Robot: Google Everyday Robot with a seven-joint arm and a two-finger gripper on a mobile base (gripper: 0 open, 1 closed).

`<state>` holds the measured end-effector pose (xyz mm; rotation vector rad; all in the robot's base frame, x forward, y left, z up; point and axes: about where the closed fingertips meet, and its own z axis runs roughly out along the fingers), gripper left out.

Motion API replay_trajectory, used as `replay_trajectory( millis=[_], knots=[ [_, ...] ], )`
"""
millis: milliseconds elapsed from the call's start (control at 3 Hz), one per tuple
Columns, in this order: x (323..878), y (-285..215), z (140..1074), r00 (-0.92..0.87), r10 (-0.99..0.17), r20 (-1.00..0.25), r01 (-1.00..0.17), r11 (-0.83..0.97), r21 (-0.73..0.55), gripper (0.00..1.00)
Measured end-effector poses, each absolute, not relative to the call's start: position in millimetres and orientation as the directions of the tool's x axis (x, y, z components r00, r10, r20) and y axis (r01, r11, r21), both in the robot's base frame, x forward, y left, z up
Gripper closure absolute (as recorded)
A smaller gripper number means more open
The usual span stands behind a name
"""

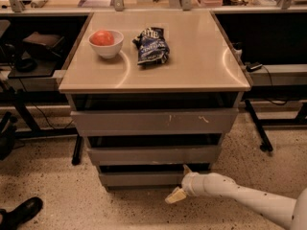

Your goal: Open bottom drawer

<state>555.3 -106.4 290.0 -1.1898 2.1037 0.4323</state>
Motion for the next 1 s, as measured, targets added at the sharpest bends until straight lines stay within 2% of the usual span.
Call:
replay_trajectory(
  millis=[667, 1000],
  knots=[
    [565.5, -106.7, 259.5, -0.394, -0.587, -0.708, -0.830, 0.557, 0.000, 0.00],
    [593.0, -102.8, 216.9, -0.432, -0.561, -0.707, -0.809, 0.588, 0.028, 0.00]
  ],
)
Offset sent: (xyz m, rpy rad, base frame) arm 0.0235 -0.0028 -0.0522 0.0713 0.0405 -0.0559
